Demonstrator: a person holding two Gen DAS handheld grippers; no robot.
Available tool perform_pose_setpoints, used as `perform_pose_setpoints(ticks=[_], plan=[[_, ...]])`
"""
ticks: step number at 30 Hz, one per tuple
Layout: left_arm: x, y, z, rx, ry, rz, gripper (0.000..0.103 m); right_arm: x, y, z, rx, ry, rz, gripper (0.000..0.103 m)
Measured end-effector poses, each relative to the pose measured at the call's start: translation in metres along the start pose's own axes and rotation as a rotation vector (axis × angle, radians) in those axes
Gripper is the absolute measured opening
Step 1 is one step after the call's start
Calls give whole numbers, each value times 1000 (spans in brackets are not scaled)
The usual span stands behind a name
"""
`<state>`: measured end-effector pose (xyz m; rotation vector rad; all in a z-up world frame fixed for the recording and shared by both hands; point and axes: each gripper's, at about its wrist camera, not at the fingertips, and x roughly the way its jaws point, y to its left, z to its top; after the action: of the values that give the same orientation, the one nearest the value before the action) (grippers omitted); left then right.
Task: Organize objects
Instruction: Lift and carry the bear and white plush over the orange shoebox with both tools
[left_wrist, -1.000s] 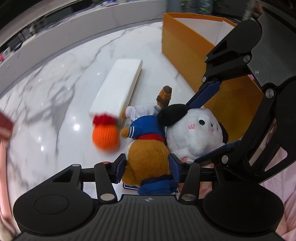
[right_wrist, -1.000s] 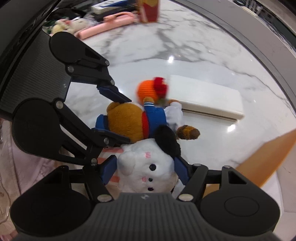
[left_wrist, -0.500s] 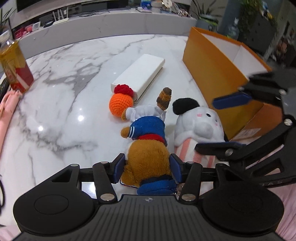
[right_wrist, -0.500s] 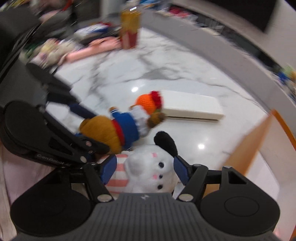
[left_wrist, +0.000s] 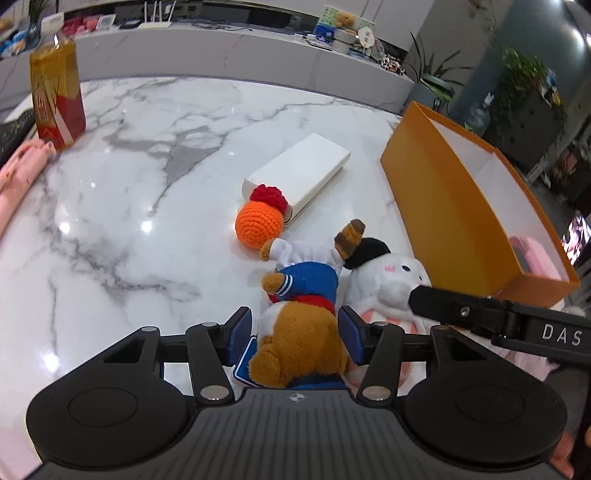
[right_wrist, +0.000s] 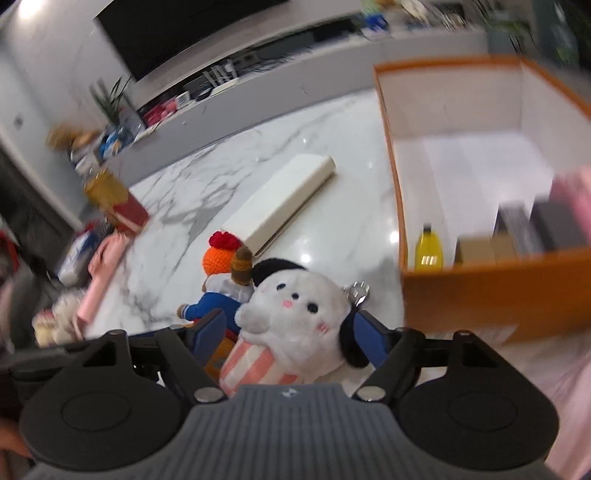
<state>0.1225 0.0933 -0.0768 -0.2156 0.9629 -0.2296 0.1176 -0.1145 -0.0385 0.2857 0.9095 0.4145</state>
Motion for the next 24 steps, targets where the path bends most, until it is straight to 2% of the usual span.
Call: perform_pose_setpoints(ticks=[2, 5, 11, 14, 18, 19, 21, 24], plan=[[4, 2, 0, -10, 16, -4, 61, 7, -2, 0, 52, 22, 21, 78], [9, 4, -1, -29, 36, -31, 60, 17, 2, -3, 54, 53, -15, 80], [16, 11, -2, -69, 55, -49, 61, 29, 1, -6, 62, 52, -65, 81], [17, 10, -2, -77, 65, -41, 61, 31, -3, -7, 64, 55, -61, 81], [17, 7, -1, -69, 79, -31, 61, 32, -7, -7, 60, 62, -45, 79], [18, 8, -1, -74, 82, -40, 62, 33, -10, -6, 71, 73, -37, 75], [21, 11, -3, -101, 90, -57, 65, 37, -18, -6, 112, 105, -11, 75], [24, 11, -9, -122, 66, -61, 61, 34, -17, -7, 91, 101, -3, 69]])
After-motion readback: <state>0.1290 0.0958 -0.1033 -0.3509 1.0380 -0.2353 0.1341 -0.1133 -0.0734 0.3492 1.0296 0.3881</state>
